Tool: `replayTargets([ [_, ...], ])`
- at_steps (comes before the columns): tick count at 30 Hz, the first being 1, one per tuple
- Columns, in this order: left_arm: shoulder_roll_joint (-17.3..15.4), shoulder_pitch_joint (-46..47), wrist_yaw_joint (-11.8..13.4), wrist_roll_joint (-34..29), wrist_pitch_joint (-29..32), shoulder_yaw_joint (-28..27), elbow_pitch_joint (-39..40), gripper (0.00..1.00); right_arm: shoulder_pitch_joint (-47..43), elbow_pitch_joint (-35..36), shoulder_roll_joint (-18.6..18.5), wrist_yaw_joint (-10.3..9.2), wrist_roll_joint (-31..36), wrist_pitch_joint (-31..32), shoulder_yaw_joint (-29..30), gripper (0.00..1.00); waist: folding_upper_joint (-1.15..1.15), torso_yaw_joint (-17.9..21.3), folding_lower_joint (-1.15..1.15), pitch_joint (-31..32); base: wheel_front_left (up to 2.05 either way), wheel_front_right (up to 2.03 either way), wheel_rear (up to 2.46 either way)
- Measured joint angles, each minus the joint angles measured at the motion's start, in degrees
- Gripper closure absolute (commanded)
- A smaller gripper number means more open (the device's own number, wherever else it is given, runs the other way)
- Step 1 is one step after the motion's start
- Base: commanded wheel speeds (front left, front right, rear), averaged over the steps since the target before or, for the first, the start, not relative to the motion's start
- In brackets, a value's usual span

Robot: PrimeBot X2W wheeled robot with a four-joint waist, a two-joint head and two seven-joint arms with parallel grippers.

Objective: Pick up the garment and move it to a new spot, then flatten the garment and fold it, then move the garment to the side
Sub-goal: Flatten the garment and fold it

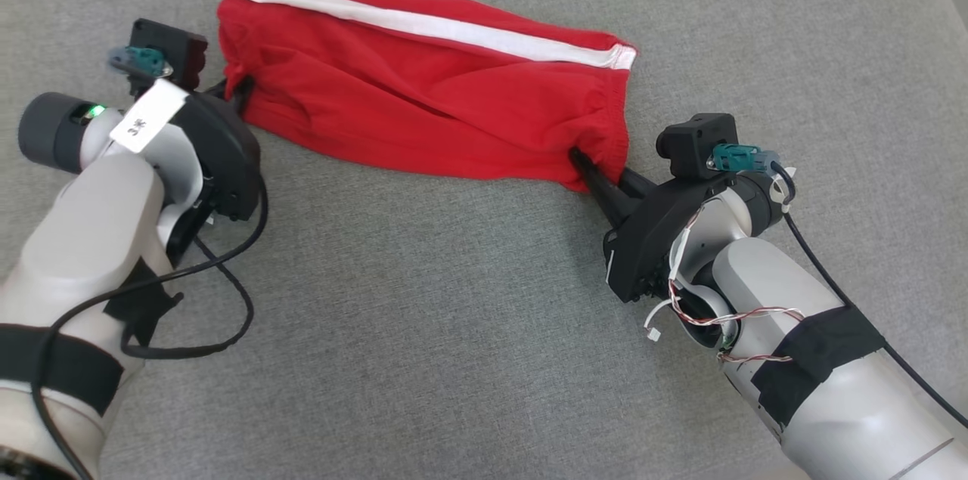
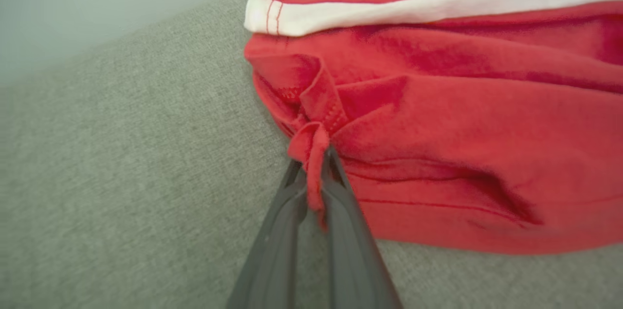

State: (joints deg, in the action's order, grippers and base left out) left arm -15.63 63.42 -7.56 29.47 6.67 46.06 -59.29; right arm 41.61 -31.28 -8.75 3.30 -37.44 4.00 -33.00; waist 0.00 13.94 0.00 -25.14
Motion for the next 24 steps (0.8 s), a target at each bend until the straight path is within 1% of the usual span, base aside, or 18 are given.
replayTargets([
  [6, 1.22, -0.04, 0.00, -0.86, -0.19, 1.77, -1.83, 1.00, -0.01, -1.88, -0.45, 0.36, 0.12, -0.32, -0.18, 1.00, 0.00, -1.12, 0.00, 1.76, 0.00, 0.00, 0.00],
  [13, 2.43, -3.09, 0.00, -1.67, -2.01, 3.50, -3.61, 1.00, -0.19, -3.93, -1.14, 1.52, 0.15, -0.98, -0.82, 1.00, 0.00, -2.75, 0.00, 5.59, 0.00, 0.00, 0.00],
  [15, 3.00, -4.23, -0.01, -2.40, -2.57, 3.77, -4.24, 1.00, -0.46, -4.34, -1.67, 1.82, 0.15, -0.98, -1.14, 1.00, 0.00, -3.30, 0.00, 6.94, 0.00, 0.00, 0.00],
  [24, 5.78, -11.90, -0.02, -1.70, -5.30, 4.11, -5.60, 1.00, -5.87, -7.38, -4.03, 2.87, -0.30, -0.45, -2.57, 1.00, 0.00, -6.28, 0.00, 13.56, 0.00, 0.00, 0.00],
])
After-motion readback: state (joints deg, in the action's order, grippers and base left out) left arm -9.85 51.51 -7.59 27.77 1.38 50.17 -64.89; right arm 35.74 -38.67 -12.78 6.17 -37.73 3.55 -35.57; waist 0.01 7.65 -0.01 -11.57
